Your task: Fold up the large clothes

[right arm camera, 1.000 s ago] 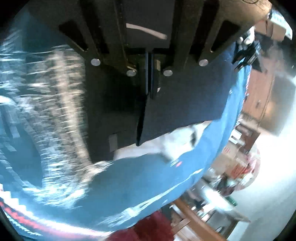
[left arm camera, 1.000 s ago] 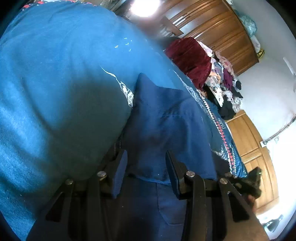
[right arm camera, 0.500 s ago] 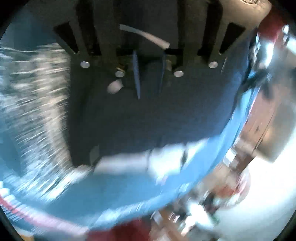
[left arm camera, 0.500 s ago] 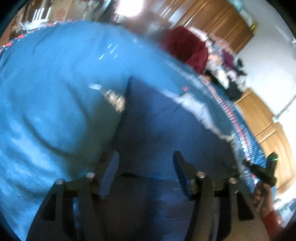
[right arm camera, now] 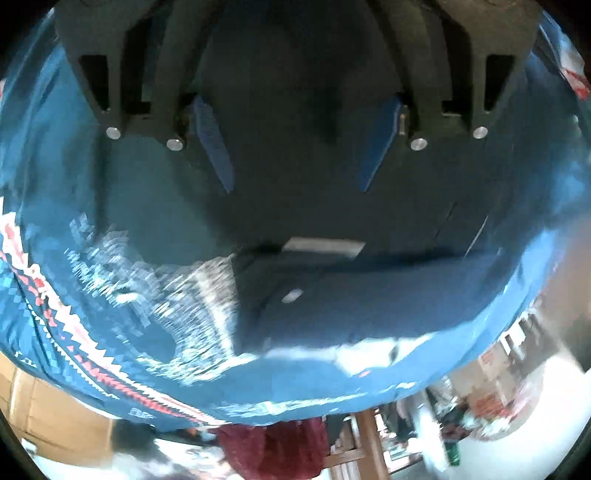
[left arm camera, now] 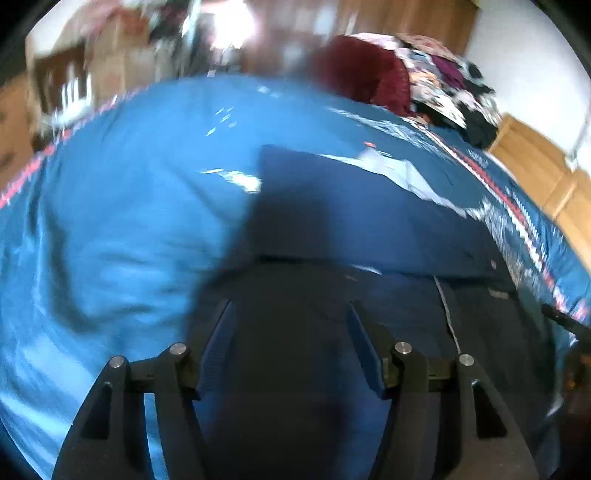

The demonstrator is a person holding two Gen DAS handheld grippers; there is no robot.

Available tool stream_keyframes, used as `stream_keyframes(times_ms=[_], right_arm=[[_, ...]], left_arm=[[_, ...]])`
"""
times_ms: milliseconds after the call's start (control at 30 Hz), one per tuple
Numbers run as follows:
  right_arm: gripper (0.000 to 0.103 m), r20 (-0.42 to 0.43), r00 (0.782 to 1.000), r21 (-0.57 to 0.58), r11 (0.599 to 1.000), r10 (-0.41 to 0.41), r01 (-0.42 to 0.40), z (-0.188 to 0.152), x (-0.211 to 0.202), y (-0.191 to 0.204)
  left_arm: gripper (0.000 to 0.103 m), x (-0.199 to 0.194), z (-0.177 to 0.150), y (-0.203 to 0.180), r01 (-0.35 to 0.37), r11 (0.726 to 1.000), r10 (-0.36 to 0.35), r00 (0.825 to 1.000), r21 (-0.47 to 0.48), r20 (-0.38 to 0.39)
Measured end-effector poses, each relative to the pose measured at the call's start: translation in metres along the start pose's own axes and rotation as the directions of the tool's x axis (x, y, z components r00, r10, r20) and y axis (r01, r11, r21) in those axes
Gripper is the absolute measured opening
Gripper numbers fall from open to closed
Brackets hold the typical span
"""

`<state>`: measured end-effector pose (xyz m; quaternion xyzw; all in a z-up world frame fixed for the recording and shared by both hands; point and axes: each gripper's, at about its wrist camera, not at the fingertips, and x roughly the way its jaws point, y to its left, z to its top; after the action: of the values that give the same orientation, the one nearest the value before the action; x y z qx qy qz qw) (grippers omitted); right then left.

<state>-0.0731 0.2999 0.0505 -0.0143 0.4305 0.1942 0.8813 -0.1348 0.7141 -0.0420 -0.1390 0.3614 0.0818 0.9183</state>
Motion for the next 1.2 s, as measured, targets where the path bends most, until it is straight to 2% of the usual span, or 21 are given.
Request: stream_keyframes(times_ms=[67,133,267,400,567,1033,1200], right_arm=[[0.069,-0.027,1.000,-0.022,1.000,0.004,-0.004,-0.017,0.009,0.017],[0.069,-0.031,0.998,-0.056,0.997,-0.052,0.050,-0.029,0.014,0.025],[0.084,-0.030,0.998,0.009,0.998,-0.063,0.063,-0.045,0.024,0.016],[0.091,-0.020,0.998,0.005,0.998,-0.062,0.062,-0.049,0.026,0.018],[0.096,-0.020,0.998,-0.008,0.998,-0.066,0.066,-0.050,0.027,0.023],[0.101,-0.008,0.999,-0.004,0.999,-0.044,0.044,-0.056,0.028,0.023],[0.103,-0.032,0.999,-0.014,1.000,-0.024,0.024,-0.053,0.028,0.022]], left_arm=[[0.064,0.011,-0.016,-0.018,-0.024,1.000,0.025,0.999,0.018,-0.033],[0.070,0.016,-0.028,-0.030,-0.069,0.996,0.072,0.997,0.064,-0.039],[0.080,0.023,-0.034,-0.031,-0.077,0.994,0.080,0.996,0.075,-0.041],[0.089,0.026,-0.041,-0.032,-0.086,0.989,0.091,0.995,0.117,-0.037],[0.091,0.030,-0.042,-0.029,-0.073,0.991,0.078,0.996,0.116,-0.038],[0.096,0.030,-0.042,-0.030,-0.072,0.990,0.079,0.996,0.124,-0.045],[0.097,0.030,-0.042,-0.031,-0.070,0.990,0.077,0.996,0.125,-0.047]])
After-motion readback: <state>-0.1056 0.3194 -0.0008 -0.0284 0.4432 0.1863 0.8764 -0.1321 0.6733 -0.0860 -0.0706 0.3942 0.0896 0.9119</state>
